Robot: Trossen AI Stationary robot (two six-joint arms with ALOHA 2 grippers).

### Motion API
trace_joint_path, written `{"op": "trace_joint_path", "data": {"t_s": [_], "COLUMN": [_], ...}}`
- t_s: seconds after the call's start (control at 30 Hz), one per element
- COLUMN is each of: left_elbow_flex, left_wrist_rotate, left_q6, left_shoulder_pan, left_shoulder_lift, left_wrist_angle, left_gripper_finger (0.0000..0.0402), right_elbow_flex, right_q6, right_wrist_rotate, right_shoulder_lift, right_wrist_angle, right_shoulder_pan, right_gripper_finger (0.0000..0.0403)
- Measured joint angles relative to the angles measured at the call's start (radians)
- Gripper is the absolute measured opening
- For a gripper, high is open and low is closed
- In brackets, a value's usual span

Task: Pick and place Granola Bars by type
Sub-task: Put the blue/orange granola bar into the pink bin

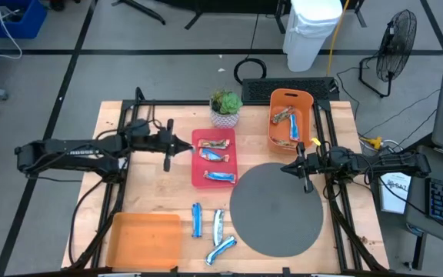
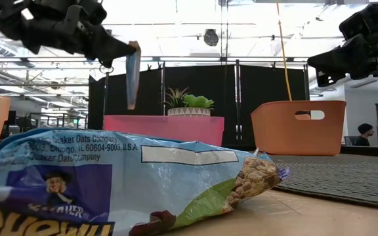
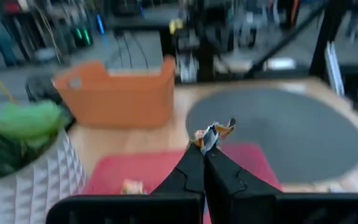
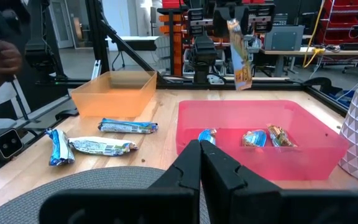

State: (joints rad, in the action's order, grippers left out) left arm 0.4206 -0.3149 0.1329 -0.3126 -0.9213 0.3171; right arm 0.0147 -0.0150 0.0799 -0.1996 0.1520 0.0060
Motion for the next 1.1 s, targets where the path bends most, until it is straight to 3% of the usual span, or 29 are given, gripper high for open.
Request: {"op": "trace_joint_path", "data": {"t_s": [0.23, 0.37, 0.5, 0.9, 1.1], "left_elbow_flex": [-0.150, -0.217, -0.249, -0.250, -0.250], "left_wrist_rotate": [-0.079, -0.053, 0.005, 0.010, 0.022], "left_q6": [-0.083, -0.111, -0.122, -0.172, -0.185], "left_shoulder_pan": [0.001, 0.011, 0.014, 0.016, 0.100], "left_shoulder_lift": [-0.015, -0.033, -0.034, -0.034, -0.034], "left_wrist_angle": [0.388, 0.523, 0.558, 0.618, 0.621], "left_gripper_finger": [0.0001, 0.0001, 0.0000, 0.0000, 0.0000], "right_elbow_flex": [0.000, 0.000, 0.000, 0.000, 0.000], "right_q6": [0.000, 0.000, 0.000, 0.000, 0.000], "right_wrist_rotate": [0.000, 0.000, 0.000, 0.000, 0.000], "right_shoulder_lift": [0.000, 0.000, 0.000, 0.000, 0.000], "right_wrist_angle": [0.000, 0.000, 0.000, 0.000, 0.000], "right_shoulder_pan": [0.000, 0.000, 0.000, 0.000, 0.000], "right_gripper_finger": [0.0000, 0.0000, 0.0000, 0.0000, 0.0000]}}
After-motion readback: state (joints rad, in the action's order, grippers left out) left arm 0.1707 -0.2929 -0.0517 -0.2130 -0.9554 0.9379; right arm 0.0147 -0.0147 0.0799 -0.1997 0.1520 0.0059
